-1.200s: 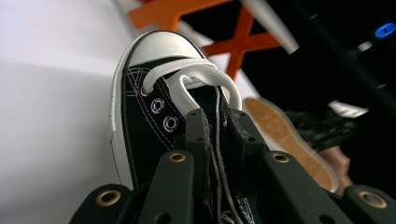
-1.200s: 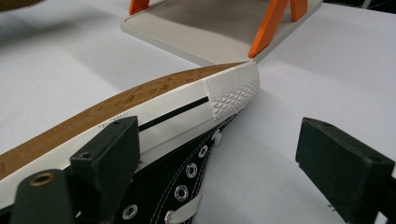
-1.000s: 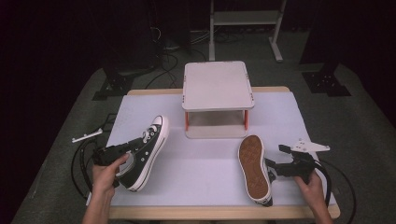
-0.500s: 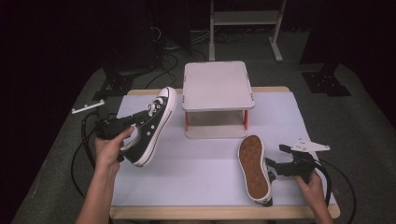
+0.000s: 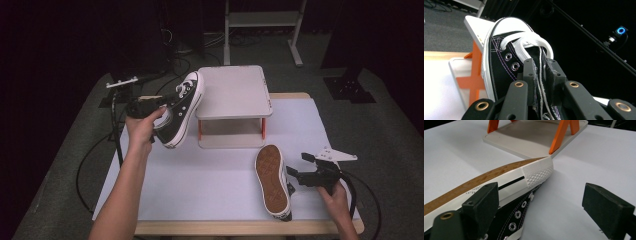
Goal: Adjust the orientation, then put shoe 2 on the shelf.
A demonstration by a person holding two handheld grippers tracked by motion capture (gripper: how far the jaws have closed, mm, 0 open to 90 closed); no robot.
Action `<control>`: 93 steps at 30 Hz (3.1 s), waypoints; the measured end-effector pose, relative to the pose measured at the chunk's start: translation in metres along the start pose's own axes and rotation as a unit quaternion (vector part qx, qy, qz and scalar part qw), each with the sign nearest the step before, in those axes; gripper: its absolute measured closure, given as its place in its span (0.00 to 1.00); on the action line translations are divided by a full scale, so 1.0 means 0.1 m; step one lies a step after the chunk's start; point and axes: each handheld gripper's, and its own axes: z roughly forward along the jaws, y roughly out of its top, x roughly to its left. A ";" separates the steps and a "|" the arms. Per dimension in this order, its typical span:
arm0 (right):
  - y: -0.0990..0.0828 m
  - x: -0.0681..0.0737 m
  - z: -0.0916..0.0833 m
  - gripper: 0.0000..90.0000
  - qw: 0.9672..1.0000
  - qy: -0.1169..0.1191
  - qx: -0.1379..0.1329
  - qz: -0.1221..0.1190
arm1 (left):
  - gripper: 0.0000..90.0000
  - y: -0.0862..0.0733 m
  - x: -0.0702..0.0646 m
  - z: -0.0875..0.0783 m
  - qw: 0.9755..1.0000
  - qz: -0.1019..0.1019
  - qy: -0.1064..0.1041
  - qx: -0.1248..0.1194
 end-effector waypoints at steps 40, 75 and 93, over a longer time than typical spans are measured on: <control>0.01 -0.03 -0.01 0.15 1.000 0.006 -0.015 0.006 | 0.86 0.21 -0.22 1.60 0.991 -0.011 0.130 0.020; -0.02 0.02 -0.17 0.16 0.999 0.034 -0.014 0.015 | 0.32 -0.27 -0.08 0.33 0.998 0.058 -0.008 -0.022; -0.10 0.06 -0.20 0.40 0.996 0.090 -0.022 0.015 | 0.29 -0.81 -0.08 -0.09 0.996 0.088 -0.011 -0.013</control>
